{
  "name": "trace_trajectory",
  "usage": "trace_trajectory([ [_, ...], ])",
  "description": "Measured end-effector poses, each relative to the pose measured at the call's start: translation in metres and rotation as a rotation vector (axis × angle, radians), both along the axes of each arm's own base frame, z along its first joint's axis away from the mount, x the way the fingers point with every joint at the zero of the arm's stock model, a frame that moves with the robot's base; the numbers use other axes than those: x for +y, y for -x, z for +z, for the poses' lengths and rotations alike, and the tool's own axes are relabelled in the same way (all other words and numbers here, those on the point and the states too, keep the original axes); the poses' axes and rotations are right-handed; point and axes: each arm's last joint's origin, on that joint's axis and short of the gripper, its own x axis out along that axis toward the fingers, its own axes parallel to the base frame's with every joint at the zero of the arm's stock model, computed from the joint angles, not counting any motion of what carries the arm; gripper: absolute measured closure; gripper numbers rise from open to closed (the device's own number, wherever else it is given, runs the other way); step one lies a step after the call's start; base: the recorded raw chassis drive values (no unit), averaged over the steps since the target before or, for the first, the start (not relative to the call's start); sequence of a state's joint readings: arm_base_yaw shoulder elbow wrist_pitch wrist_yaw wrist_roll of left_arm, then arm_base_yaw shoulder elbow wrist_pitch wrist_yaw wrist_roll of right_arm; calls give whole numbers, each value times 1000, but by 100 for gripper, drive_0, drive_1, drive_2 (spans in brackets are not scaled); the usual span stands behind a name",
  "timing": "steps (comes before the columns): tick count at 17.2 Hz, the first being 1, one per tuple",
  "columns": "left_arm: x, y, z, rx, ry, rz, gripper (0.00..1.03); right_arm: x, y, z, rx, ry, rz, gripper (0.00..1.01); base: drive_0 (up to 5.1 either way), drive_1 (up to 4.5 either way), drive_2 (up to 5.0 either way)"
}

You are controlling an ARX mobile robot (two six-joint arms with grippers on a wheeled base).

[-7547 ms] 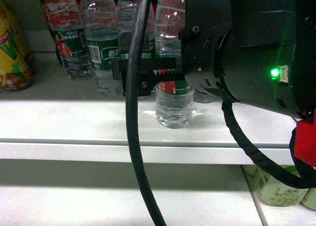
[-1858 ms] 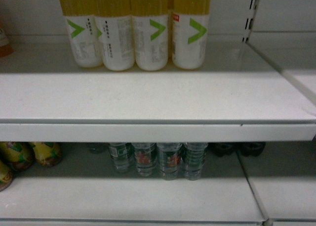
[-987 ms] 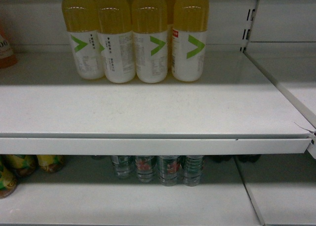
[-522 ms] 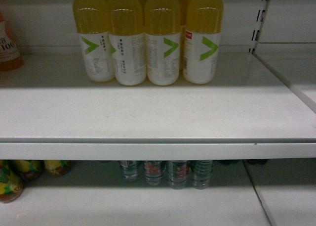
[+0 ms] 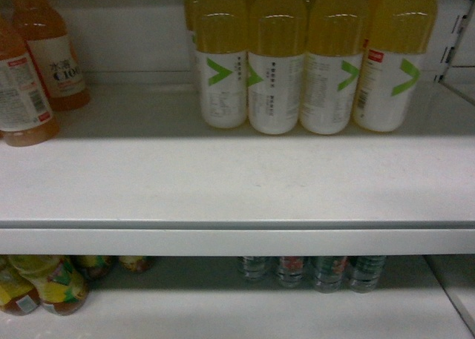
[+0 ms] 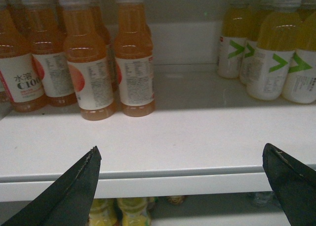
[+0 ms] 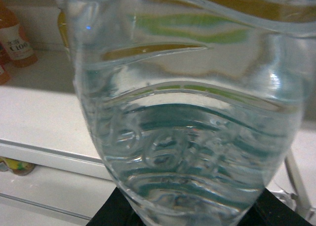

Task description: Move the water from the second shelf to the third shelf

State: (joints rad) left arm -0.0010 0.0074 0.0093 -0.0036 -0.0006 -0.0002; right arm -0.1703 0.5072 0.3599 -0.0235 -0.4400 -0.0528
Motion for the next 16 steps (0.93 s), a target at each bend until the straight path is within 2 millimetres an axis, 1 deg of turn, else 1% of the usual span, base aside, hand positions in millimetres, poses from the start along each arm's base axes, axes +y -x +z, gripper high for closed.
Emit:
trace_trajectory([
  [16,0,0,0,-1,0,0,5,0,0,0,2,-1,1,65,-491,246,246],
])
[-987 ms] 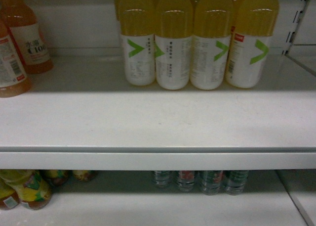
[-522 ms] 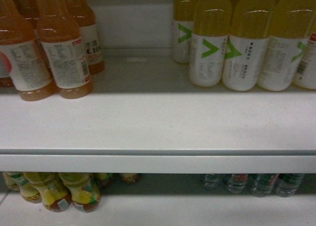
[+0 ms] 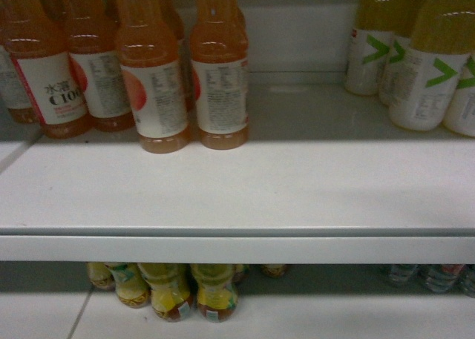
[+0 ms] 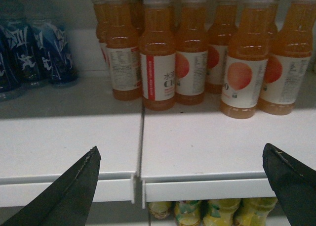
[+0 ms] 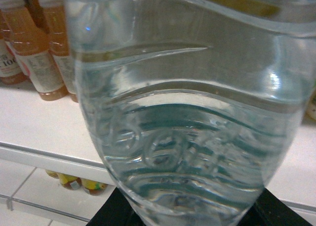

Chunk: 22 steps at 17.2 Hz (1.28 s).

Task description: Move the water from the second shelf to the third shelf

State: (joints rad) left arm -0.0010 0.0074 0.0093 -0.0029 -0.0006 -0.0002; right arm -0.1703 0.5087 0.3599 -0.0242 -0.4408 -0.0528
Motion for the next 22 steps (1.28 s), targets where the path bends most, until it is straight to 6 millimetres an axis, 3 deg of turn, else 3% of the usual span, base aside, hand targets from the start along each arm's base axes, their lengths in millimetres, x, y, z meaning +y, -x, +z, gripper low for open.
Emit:
trace_trajectory([
  [22,0,0,0,1,0,0,5,0,0,0,-5,1,1,65,-493,163,315],
])
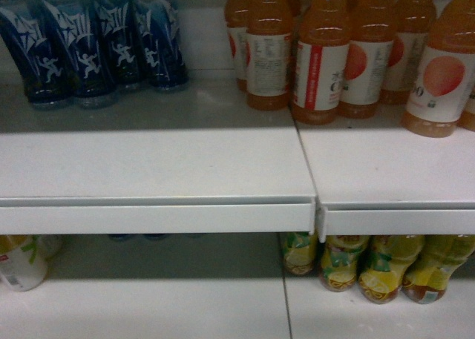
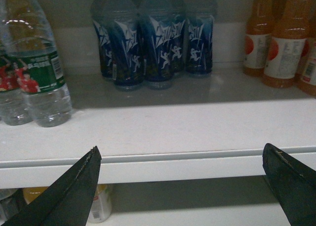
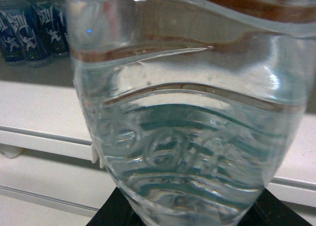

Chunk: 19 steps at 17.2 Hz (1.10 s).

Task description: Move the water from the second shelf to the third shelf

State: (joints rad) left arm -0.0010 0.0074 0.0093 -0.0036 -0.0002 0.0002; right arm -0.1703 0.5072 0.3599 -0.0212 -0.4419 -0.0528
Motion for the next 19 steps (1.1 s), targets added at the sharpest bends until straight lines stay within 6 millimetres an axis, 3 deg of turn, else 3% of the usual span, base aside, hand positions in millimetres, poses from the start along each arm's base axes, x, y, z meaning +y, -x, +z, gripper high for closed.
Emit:
trace_trajectory([
  [19,0,0,0,-2,0,0,5,0,0,0,3,-1,0,65,-498,142,327],
])
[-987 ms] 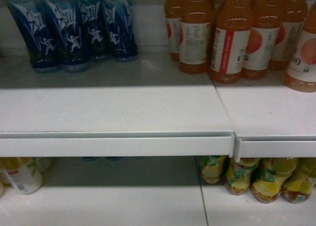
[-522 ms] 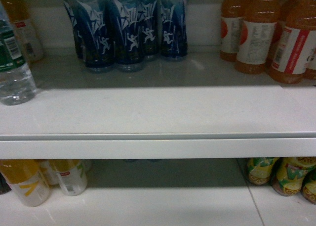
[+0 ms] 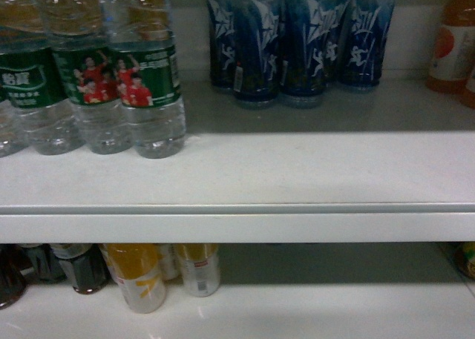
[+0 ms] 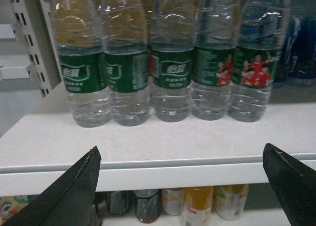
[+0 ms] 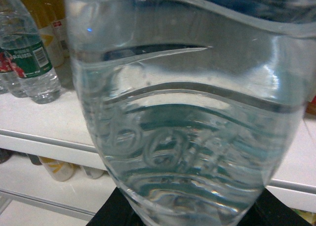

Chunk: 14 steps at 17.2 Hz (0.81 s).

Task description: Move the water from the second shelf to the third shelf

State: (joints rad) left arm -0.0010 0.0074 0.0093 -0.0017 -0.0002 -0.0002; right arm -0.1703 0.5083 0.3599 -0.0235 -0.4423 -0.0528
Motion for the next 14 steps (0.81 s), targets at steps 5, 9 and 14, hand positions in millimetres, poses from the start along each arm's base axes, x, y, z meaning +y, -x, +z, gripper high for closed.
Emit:
trace_trajectory([
  [5,0,0,0,1,0,0,5,0,0,-1,5,-1,-2,65,-490,255,255],
  [9,0,0,0,2,0,0,5,0,0,0,-2,0,1,65,-493,252,252],
  [14,0,0,0,2,0,0,5,0,0,0,0,0,0,65,-495,250,250],
])
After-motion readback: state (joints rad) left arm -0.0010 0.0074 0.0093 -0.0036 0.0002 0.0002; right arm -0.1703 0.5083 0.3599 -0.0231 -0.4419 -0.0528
